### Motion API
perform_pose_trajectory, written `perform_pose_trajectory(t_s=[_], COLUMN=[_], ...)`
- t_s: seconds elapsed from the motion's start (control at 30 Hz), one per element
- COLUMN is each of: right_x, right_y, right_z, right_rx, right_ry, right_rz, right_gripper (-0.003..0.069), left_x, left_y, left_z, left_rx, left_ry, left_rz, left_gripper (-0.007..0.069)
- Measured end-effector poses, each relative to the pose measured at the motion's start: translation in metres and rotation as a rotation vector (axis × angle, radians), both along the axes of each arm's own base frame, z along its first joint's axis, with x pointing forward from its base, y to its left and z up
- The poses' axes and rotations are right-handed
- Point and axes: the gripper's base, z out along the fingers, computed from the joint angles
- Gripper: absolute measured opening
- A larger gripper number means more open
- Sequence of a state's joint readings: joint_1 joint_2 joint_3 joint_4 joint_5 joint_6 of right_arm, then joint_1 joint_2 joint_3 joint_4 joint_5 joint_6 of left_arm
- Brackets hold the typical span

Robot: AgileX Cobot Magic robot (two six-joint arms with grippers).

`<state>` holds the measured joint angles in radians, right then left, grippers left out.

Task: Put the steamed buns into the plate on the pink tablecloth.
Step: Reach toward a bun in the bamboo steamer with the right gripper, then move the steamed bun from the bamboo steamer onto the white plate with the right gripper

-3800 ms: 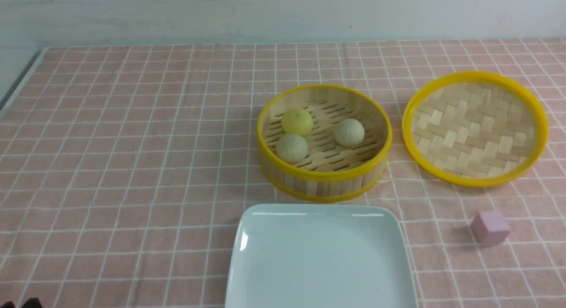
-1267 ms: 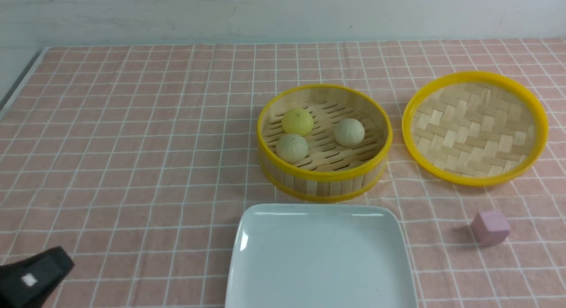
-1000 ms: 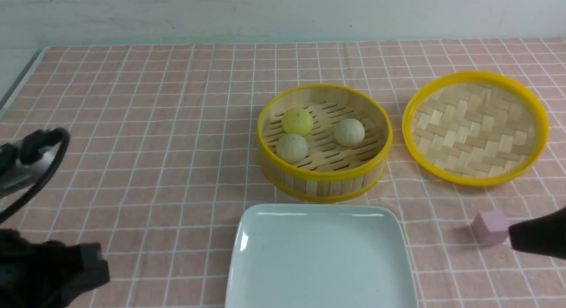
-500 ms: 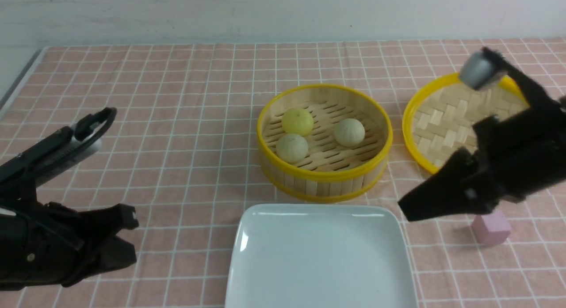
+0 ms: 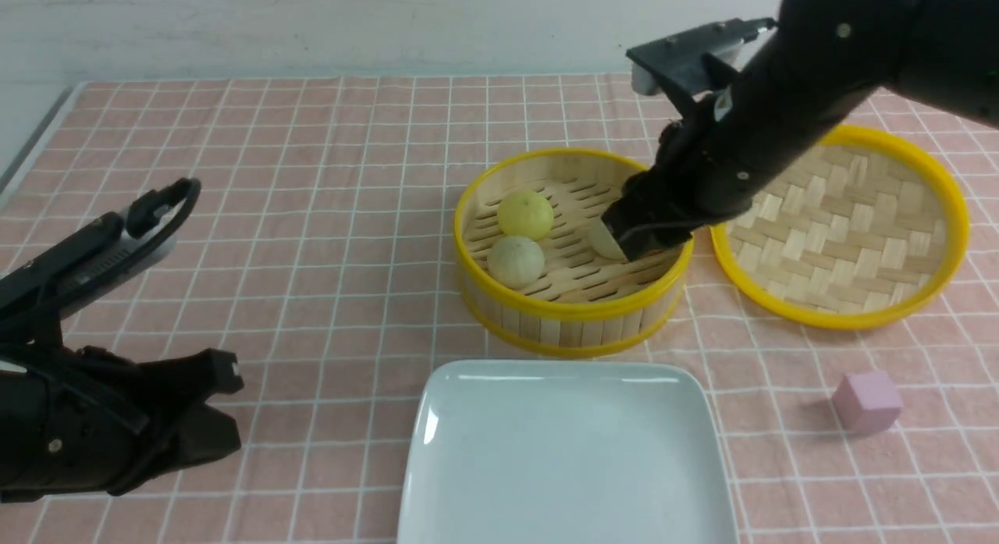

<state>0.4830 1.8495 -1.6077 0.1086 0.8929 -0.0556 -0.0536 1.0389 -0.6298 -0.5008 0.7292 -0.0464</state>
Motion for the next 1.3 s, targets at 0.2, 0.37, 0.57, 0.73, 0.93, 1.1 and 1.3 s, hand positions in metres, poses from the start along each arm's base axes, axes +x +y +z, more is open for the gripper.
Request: perform_pose_trajectory(t_s=[0.2,0.37,0.57,0.73,0.93,1.1,1.3], right_x=[0.040,0.058,0.067,0.071,0.073,0.070,0.037], right_y=[0.010,0.013,0.011,0.011,0.013,0.013,-0.001], right_z=[-0.040,-0.073,-0.083,-0.080,-0.097,-0.089,-0.021], right_rx=[-0.050,-0.110,-0.152,-0.122,-0.104,-0.085,-0.088], right_ry=[-0.054,-0.099,-0.157,-0.194,-0.150,-0.125,-0.077], right_rz=[-0.091,-0.087,-0.121,-0.170,-0.209,-0.222,-0.193], right_gripper=[0.0435,0.0435,0.0403,0.0360,0.0239,0.0028,0.0021], left_x=[0.000,0.000,0.000,0.000,0.000,0.000,0.000], left_y=[-0.001,-0.001,-0.001,-0.001,-0.001,-0.001,-0.001], left_z=[0.000,0.000,0.001,0.001,0.001,0.001,0.001], left_rx=[-0.010,-0.013,-0.014,-0.015,-0.016,-0.017,-0.017], left_ry=[0.001,0.002,0.002,0.002,0.002,0.002,0.002], left_rz=[0.003,0.003,0.004,0.004,0.004,0.005,0.005], left_gripper=[0.0057,0.0065,0.0073,0.0074,0.0085,0.0091,0.0097])
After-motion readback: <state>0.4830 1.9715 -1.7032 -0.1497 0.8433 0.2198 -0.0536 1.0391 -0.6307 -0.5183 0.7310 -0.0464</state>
